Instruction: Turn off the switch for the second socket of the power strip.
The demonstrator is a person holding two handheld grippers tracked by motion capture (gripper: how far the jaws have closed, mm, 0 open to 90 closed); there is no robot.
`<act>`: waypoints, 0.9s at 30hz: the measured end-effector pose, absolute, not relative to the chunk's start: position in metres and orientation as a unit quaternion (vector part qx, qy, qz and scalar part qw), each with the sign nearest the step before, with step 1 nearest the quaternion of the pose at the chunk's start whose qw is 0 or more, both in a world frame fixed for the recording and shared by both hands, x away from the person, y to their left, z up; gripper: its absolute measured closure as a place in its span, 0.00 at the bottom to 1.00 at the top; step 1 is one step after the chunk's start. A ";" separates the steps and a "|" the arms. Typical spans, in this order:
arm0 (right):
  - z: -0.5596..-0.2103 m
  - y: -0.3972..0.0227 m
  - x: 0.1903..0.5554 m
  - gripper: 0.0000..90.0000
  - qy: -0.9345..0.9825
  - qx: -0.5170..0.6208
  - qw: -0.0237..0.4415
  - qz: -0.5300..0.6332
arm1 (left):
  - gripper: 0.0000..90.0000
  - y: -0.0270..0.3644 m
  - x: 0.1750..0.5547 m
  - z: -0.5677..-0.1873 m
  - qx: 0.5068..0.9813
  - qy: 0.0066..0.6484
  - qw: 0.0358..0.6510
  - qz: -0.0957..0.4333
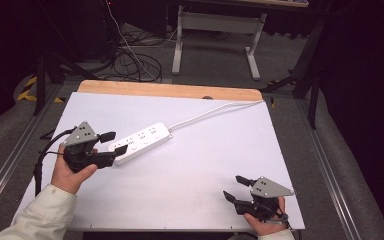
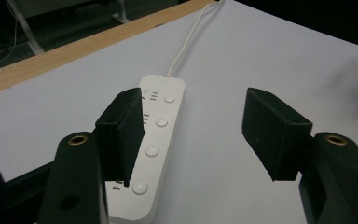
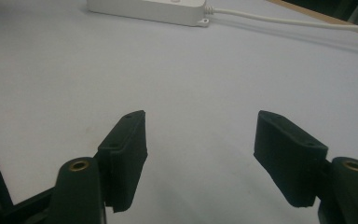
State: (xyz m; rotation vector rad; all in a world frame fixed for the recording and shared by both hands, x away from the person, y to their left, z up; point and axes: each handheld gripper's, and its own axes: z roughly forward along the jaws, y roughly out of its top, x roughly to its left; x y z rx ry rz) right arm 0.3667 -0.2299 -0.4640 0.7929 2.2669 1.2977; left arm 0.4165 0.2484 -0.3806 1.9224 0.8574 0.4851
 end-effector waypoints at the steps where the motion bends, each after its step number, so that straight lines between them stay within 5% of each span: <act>1: -0.464 -0.230 0.367 0.39 0.813 0.284 0.204 0.465 | 0.44 0.248 0.419 -0.381 0.784 0.351 0.473 0.196; 13: -0.465 -0.229 0.368 0.39 0.813 0.286 0.199 0.466 | 0.54 0.233 0.444 -0.389 0.780 0.370 0.477 0.166; 27: -0.465 -0.229 0.368 0.40 0.814 0.281 0.196 0.469 | 0.66 0.211 0.463 -0.402 0.787 0.360 0.463 0.191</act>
